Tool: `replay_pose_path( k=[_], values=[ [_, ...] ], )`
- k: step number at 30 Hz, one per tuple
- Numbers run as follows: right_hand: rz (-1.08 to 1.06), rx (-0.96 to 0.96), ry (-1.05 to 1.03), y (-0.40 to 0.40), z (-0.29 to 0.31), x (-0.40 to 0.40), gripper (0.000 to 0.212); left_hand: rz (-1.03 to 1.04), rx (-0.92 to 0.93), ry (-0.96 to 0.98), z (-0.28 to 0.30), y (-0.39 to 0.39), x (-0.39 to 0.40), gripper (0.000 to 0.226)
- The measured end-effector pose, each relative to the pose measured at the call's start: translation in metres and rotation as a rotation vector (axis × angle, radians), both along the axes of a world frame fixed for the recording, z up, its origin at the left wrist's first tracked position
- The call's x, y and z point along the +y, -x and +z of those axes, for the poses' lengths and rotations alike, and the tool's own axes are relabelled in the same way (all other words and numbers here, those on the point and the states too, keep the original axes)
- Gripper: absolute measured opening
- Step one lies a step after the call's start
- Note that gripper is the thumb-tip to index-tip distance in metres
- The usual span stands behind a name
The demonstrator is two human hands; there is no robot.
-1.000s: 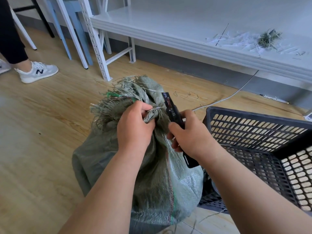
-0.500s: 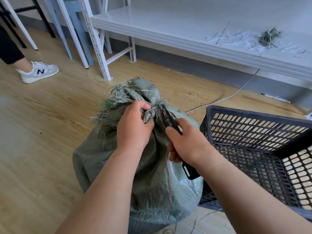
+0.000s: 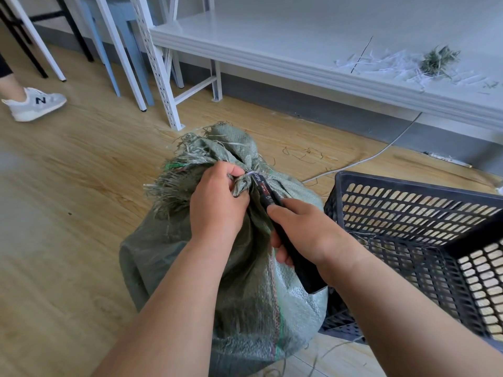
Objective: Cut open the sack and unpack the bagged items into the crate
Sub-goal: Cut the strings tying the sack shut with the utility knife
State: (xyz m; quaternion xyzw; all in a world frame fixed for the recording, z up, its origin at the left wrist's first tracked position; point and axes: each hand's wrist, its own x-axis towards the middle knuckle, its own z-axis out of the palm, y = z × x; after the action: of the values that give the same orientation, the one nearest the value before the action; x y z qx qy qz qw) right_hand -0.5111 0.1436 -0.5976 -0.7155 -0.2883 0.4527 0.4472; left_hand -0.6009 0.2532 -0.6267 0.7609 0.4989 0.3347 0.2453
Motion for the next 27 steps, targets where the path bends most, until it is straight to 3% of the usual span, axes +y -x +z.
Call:
replay_pose_path(
  k=[20, 22, 24, 27],
  values=[
    [-0.015, 0.172, -0.030, -0.0038, 0.0070, 0.0019, 0.017, -0.026, -0.020, 0.032, 0.0055, 0.0001, -0.0037, 0.031],
    [-0.018, 0.187, -0.034, -0.0043, 0.0054, 0.0023, 0.026, -0.017, -0.026, 0.043, 0.0059, 0.0009, -0.0036, 0.031],
    [-0.015, 0.133, -0.012, -0.0044, 0.0025, 0.0014, 0.040, -0.010, -0.025, 0.041, 0.0062, 0.0016, -0.0038, 0.032],
    [-0.030, -0.060, 0.006, -0.0050, 0.0020, 0.0016, 0.034, -0.011, -0.017, 0.030, 0.0068, 0.0021, -0.0040, 0.031]
  ],
)
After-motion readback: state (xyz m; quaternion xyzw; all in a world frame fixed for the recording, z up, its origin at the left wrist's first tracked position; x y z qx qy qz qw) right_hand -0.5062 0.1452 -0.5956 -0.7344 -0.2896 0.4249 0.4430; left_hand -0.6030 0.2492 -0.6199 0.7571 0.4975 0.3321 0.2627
